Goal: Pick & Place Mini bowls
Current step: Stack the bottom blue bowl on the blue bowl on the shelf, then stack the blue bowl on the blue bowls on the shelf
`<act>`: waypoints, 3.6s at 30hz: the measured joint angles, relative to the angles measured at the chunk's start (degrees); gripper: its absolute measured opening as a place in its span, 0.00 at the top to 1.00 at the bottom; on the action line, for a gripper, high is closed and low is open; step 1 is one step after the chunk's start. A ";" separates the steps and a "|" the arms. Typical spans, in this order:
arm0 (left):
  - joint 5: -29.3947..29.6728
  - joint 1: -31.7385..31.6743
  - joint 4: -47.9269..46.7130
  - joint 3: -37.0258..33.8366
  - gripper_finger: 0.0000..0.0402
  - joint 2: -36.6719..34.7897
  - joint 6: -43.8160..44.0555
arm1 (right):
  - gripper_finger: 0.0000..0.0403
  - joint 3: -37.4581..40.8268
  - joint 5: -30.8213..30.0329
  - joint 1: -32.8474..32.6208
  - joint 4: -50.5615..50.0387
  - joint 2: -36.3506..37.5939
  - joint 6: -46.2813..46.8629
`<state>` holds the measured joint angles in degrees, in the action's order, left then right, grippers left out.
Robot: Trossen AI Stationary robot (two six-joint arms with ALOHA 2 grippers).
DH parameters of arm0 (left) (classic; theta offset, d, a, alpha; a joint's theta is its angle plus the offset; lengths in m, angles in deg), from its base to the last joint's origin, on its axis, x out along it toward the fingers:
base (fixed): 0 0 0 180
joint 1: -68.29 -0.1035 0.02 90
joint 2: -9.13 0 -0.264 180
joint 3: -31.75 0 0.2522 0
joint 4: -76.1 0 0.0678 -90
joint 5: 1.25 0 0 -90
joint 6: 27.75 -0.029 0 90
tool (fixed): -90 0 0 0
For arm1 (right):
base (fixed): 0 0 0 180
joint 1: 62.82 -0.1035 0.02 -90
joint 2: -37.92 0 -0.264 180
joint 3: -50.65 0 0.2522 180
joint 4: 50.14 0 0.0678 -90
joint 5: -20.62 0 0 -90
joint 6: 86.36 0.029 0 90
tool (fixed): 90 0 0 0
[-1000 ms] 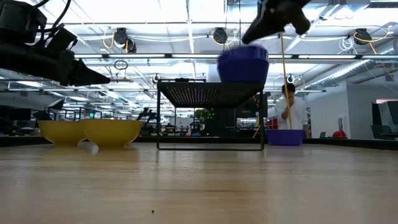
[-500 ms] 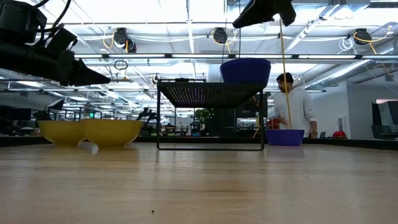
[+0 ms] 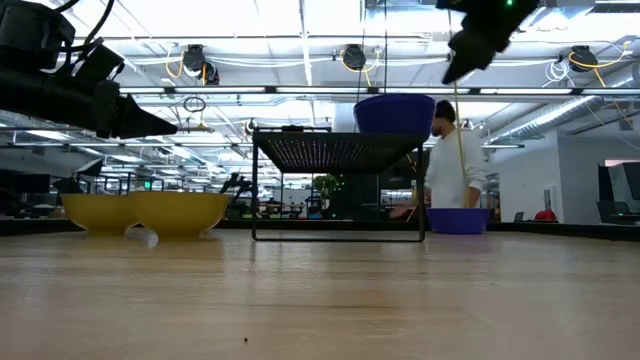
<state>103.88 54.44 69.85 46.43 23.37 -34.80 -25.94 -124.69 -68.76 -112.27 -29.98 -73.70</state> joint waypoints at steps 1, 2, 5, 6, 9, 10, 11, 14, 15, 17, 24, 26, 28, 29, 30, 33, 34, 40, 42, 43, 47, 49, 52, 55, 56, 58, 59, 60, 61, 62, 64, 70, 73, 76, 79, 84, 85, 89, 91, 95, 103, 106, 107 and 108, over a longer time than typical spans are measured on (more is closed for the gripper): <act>0.00 -0.01 0.01 -0.01 0.81 0.01 0.00 | 1.00 0.03 1.63 0.33 -1.63 -0.02 2.03; 0.01 -0.02 0.00 -0.01 0.81 0.00 0.00 | 1.00 0.43 3.10 0.60 -2.09 -0.01 3.21; 0.01 -0.02 0.00 -0.02 0.81 0.00 0.00 | 1.00 3.51 7.14 1.40 0.95 0.02 2.18; 0.01 0.00 0.00 -0.02 0.81 0.02 0.00 | 1.00 4.83 8.49 1.66 2.54 -0.05 1.21; 0.01 -0.01 0.01 0.00 0.81 0.02 0.00 | 1.00 8.48 12.00 2.62 8.76 -0.02 -3.46; 0.01 0.00 0.02 -0.01 0.81 0.00 0.00 | 1.00 9.56 12.85 2.93 11.34 -0.02 -4.91; 0.00 -0.01 0.00 0.00 0.81 0.01 0.00 | 1.00 10.62 13.61 3.19 13.75 -0.04 -6.09; 0.01 0.00 0.00 0.00 0.81 0.02 0.00 | 1.00 12.43 13.91 3.38 19.34 -0.07 -9.36; 0.01 0.00 0.02 -0.02 0.81 0.02 0.01 | 1.00 12.63 14.11 3.38 20.54 -0.03 -10.19; 0.01 0.00 0.00 0.00 0.81 0.00 0.00 | 1.00 12.66 15.65 3.35 22.04 -0.02 -11.15; 0.01 -0.01 0.00 -0.01 0.81 0.00 0.00 | 1.00 12.68 22.64 3.33 24.96 -0.02 -12.52; 0.01 0.00 0.00 0.00 0.81 0.00 0.00 | 1.00 12.68 22.40 3.31 24.80 -0.02 -12.52; 0.00 0.00 0.00 -0.01 0.81 0.01 0.00 | 1.00 12.68 22.26 3.33 24.57 0.05 -12.58; 0.01 0.00 0.01 0.00 0.81 0.02 0.00 | 1.00 12.70 22.16 3.33 24.27 0.38 -12.92; 0.00 -0.01 0.00 0.00 0.81 0.00 0.01 | 1.00 12.70 21.66 3.33 23.82 0.73 -13.35; 0.01 0.00 0.00 0.00 0.81 0.00 0.00 | 1.00 12.70 17.58 3.35 23.12 2.12 -13.84; 0.00 -0.01 0.00 -0.02 0.81 0.00 0.02 | 1.00 12.71 16.32 3.59 22.76 2.78 -13.95; -0.01 0.00 0.02 0.00 0.81 0.00 0.00 | 1.00 12.70 15.18 9.04 22.80 7.03 -16.51; 0.00 -0.01 0.02 0.00 0.81 0.02 0.00 | 1.00 12.70 17.06 12.61 22.62 8.18 -17.39; -0.01 -0.02 0.02 0.00 0.81 0.01 0.00 | 1.00 12.71 18.79 14.74 22.69 8.52 -17.94; 0.00 -0.02 0.02 -0.01 0.81 0.00 0.00 | 1.00 12.70 27.47 23.97 22.56 8.98 -19.15; 0.01 -0.02 0.02 0.00 0.81 0.00 0.00 | 1.00 12.70 30.74 28.32 22.68 8.96 -19.62; -0.01 0.00 0.02 0.00 0.81 0.01 0.00 | 1.00 12.70 36.36 34.75 22.65 8.79 -19.62; -0.01 0.00 0.02 0.00 0.81 0.00 0.02 | 1.00 12.70 43.35 40.38 21.77 8.65 -19.59; -0.01 -0.01 0.02 0.00 0.81 0.01 0.00 | 1.00 12.70 45.73 41.88 21.81 8.47 -19.51; -0.01 0.00 0.02 0.00 0.81 0.00 0.02 | 1.00 12.70 49.71 44.21 21.78 7.86 -19.18; -0.01 -0.02 0.02 0.00 0.81 0.00 0.00 | 1.00 12.72 50.91 45.16 21.73 7.51 -19.22; -0.01 0.00 0.02 -0.01 0.81 0.00 0.00 | 1.00 12.72 51.44 45.81 21.87 7.13 -19.21; 0.00 -0.02 0.02 0.00 0.81 0.01 0.01 | 1.00 12.70 52.00 46.22 22.05 6.68 -19.34; 0.00 0.00 0.02 0.00 0.81 0.00 0.00 | 1.00 12.70 52.52 46.65 22.00 6.12 -19.43; 0.00 -0.01 0.02 -0.02 0.81 0.02 0.00 | 0.98 12.78 52.61 47.07 21.77 5.07 -19.53; -0.01 -0.02 0.02 0.00 0.81 0.02 0.02 | 0.85 17.78 55.46 47.28 27.29 3.40 -20.28; 0.01 -0.02 0.02 0.00 0.81 0.02 0.01 | 0.76 21.25 55.58 47.64 31.93 3.48 -19.66; 0.01 -0.02 0.02 0.00 0.81 0.00 0.00 | 0.69 23.51 55.52 48.31 34.14 3.45 -19.30; -0.01 0.00 0.00 0.00 0.81 0.01 0.00 | 0.64 25.17 55.49 48.94 35.30 3.48 -19.13; -0.01 -0.02 0.00 0.00 0.81 0.02 0.00 | 0.61 28.56 55.47 49.52 38.95 3.48 -17.34; 0.01 0.00 0.00 0.00 0.81 0.02 0.00 | 0.61 29.54 55.44 49.52 40.21 3.48 -17.10; -0.01 0.00 0.00 0.00 0.81 0.02 0.00 | 0.60 32.87 55.43 49.54 44.82 3.48 -16.98; 0.00 -0.02 0.00 0.00 0.81 0.02 0.00 | 0.61 33.92 55.45 49.86 45.99 3.48 -16.76; -0.01 -0.02 0.00 0.00 0.81 0.02 0.00 | 0.63 34.74 55.38 51.23 46.86 3.48 -16.34; 0.00 -0.01 0.00 0.00 0.81 0.02 0.00 | 0.63 34.86 55.39 52.16 47.28 -1.59 -18.13; 0.00 0.00 0.00 0.00 0.81 0.02 0.00 | 0.63 34.87 55.38 52.16 48.10 -4.53 -18.11; -0.01 0.00 0.00 0.00 0.81 0.00 0.02 | 0.63 34.88 55.39 52.16 48.53 -5.38 -18.20; 0.00 0.00 0.01 0.00 0.81 0.02 0.00 | 0.63 34.88 55.41 52.16 48.97 -6.18 -18.25</act>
<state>103.88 54.44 69.86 46.44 23.39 -34.80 8.94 -69.28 -16.60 -63.30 -36.16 -91.94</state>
